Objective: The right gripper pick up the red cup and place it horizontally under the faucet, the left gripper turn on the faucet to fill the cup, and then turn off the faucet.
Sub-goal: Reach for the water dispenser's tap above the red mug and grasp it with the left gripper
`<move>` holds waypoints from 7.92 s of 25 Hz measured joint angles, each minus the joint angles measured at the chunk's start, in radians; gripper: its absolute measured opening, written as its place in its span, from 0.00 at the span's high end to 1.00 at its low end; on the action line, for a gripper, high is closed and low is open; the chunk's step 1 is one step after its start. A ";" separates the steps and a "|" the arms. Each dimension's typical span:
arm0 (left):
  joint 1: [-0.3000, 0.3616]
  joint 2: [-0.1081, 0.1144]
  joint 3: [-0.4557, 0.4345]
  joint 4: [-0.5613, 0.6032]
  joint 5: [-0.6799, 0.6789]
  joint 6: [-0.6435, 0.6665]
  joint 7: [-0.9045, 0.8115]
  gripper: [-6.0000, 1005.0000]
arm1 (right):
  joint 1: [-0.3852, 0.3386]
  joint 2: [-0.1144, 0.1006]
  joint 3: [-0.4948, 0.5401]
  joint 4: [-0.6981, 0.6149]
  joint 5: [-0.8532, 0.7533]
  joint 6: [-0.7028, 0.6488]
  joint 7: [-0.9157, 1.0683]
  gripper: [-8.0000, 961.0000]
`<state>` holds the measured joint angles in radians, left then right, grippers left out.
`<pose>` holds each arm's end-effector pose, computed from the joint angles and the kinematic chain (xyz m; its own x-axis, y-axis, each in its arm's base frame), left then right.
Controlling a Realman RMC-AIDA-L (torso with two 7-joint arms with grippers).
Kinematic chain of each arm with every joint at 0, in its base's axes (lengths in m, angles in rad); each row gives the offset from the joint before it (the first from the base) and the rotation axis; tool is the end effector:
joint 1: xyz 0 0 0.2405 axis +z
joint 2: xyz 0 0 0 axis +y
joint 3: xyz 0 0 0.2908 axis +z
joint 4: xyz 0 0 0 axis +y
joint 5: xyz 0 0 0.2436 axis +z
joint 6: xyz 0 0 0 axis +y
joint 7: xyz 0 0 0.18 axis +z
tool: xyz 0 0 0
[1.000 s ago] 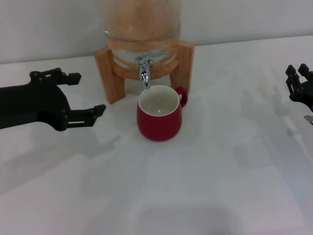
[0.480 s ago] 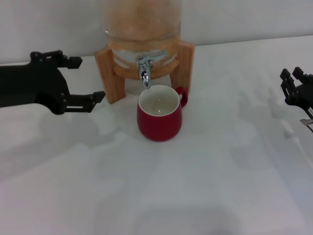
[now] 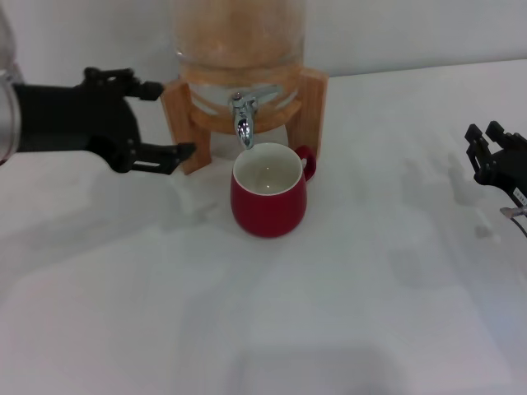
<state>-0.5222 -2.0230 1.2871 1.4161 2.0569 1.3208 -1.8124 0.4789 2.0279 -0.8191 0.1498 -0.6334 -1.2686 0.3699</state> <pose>-0.1450 0.4347 -0.0058 0.9930 -0.0369 0.1125 0.0118 -0.9147 -0.4039 0.4145 0.3697 -0.0366 0.6116 -0.0501 -0.7896 -0.7886 -0.1184 -0.6034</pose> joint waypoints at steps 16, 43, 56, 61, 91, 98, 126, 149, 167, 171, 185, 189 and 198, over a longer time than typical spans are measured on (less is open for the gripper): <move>-0.130 -0.013 0.001 -0.114 0.014 0.004 0.114 0.13 | 0.009 0.000 -0.005 0.005 -0.006 0.008 0.001 0.69; -0.279 -0.020 -0.044 -0.324 0.037 -0.019 0.316 0.13 | 0.029 0.000 -0.007 0.007 -0.025 0.004 0.001 0.69; -0.292 -0.029 -0.042 -0.344 0.031 -0.022 0.371 0.13 | 0.036 0.000 0.003 0.015 -0.050 -0.009 0.001 0.69; -0.292 -0.038 -0.042 -0.347 0.035 -0.025 0.400 0.13 | 0.039 0.000 0.003 0.016 -0.058 -0.010 0.001 0.69; -0.373 -0.038 -0.058 -0.510 0.035 -0.104 0.525 0.13 | 0.054 0.000 0.003 0.020 -0.063 -0.035 0.001 0.69; -0.396 -0.040 -0.058 -0.548 0.031 -0.120 0.547 0.13 | 0.053 0.000 0.001 0.026 -0.063 -0.049 0.001 0.69; -0.427 -0.053 -0.046 -0.595 0.037 -0.139 0.598 0.13 | 0.062 0.000 -0.005 0.030 -0.063 -0.062 0.001 0.69; -0.411 -0.052 -0.034 -0.535 0.059 -0.095 0.554 0.13 | 0.064 0.000 0.003 0.030 -0.078 -0.061 0.001 0.69; -0.385 -0.050 -0.035 -0.464 0.109 -0.043 0.511 0.13 | 0.065 0.000 0.003 0.030 -0.078 -0.067 0.001 0.69; -0.381 -0.051 -0.035 -0.454 0.115 -0.032 0.504 0.13 | 0.066 0.000 0.003 0.030 -0.078 -0.071 0.001 0.69; -0.355 -0.050 -0.034 -0.395 0.130 0.007 0.475 0.13 | 0.076 0.000 0.004 0.030 -0.085 -0.075 0.001 0.69; -0.346 -0.050 -0.034 -0.381 0.134 0.013 0.475 0.13 | 0.076 0.000 0.005 0.031 -0.085 -0.075 0.001 0.69; -0.333 -0.052 -0.033 -0.343 0.141 0.023 0.471 0.13 | 0.079 0.000 0.005 0.037 -0.086 -0.075 0.001 0.69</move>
<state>-0.8556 -2.0752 1.2539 1.0734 2.1981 1.3442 -1.3414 0.5584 2.0279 -0.8145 0.1868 -0.7195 -1.3439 0.3712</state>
